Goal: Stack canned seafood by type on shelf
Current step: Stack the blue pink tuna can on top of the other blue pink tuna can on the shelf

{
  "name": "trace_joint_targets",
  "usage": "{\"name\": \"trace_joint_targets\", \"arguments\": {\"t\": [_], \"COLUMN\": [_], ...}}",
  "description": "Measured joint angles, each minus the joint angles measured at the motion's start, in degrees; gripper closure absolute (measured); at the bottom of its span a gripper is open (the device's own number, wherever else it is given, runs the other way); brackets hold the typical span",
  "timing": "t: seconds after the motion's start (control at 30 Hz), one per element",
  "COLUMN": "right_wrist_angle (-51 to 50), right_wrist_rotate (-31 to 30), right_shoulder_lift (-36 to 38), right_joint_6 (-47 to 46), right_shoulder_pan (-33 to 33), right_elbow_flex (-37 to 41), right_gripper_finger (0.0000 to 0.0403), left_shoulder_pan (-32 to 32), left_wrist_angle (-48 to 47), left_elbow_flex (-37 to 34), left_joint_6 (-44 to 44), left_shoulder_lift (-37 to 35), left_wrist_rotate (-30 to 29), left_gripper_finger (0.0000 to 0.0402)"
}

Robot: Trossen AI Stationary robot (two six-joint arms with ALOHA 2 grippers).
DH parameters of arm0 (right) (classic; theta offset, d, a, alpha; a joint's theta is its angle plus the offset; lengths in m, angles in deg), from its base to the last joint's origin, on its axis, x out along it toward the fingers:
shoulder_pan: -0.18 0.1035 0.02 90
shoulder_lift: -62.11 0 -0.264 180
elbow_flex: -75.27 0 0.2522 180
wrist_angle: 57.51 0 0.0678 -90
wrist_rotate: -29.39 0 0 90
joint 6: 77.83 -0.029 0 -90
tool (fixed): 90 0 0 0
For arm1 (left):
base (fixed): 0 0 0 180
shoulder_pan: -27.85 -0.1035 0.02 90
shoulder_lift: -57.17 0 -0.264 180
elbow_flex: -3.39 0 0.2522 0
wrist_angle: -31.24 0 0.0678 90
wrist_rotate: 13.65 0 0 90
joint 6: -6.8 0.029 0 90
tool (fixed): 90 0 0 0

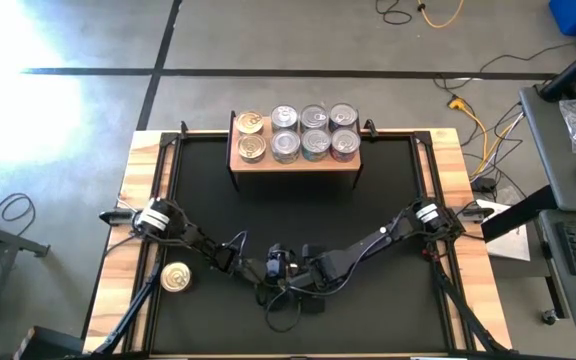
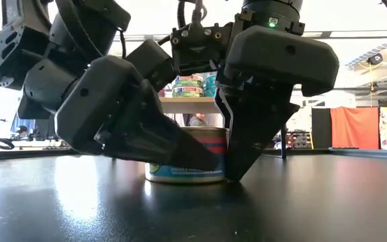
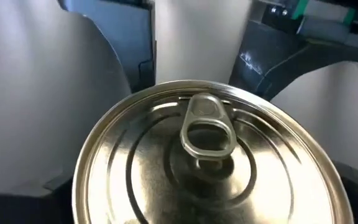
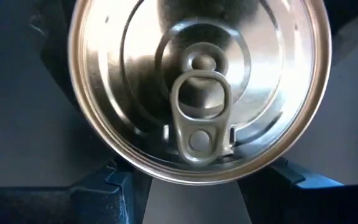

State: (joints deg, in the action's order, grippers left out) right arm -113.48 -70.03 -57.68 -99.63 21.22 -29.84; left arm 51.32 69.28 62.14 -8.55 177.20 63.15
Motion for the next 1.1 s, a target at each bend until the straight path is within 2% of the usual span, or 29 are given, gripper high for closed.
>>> {"name": "trace_joint_targets", "arguments": {"t": [0.17, 0.3, 0.43, 0.6, 0.8, 0.93, 1.1], "right_wrist_angle": [-0.4, -1.9, -8.2, -20.3, -28.5, -28.7, -29.3], "right_wrist_rotate": [-0.1, -1.0, -2.8, -5.4, -15.7, -21.4, -21.0], "right_shoulder_lift": [0.0, 0.1, 0.4, 0.4, 0.6, 0.7, 0.7], "right_joint_6": [-0.4, -0.8, -0.9, -0.3, -0.2, -0.7, 0.3], "right_shoulder_pan": [-0.3, -0.3, -0.6, -0.6, -0.5, -1.0, -3.9], "right_elbow_flex": [-0.2, -1.8, -5.4, -12.0, -22.4, -27.8, -30.0], "right_gripper_finger": [0.0202, 0.0202, 0.0202, 0.0202, 0.0202, 0.0202, 0.0202], "left_shoulder_pan": [0.0, 0.0, 0.1, -0.1, -3.4, -8.2, -15.5], "left_wrist_angle": [-1.9, -6.2, -12.4, -20.8, -35.3, -44.5, -52.5], "left_elbow_flex": [0.0, -0.7, -2.3, -6.4, -10.5, -9.9, -5.4], "left_joint_6": [-2.7, -3.8, -3.5, -3.2, -2.3, 0.4, 2.9], "left_shoulder_lift": [-1.0, -3.9, -9.0, -19.0, -35.5, -46.5, -55.0], "left_wrist_rotate": [0.2, 0.5, 0.2, -5.0, -11.2, -11.8, -8.3], "left_gripper_finger": [0.0034, 0.0033, 0.0034, 0.0034, 0.0034, 0.0034, 0.0034]}}
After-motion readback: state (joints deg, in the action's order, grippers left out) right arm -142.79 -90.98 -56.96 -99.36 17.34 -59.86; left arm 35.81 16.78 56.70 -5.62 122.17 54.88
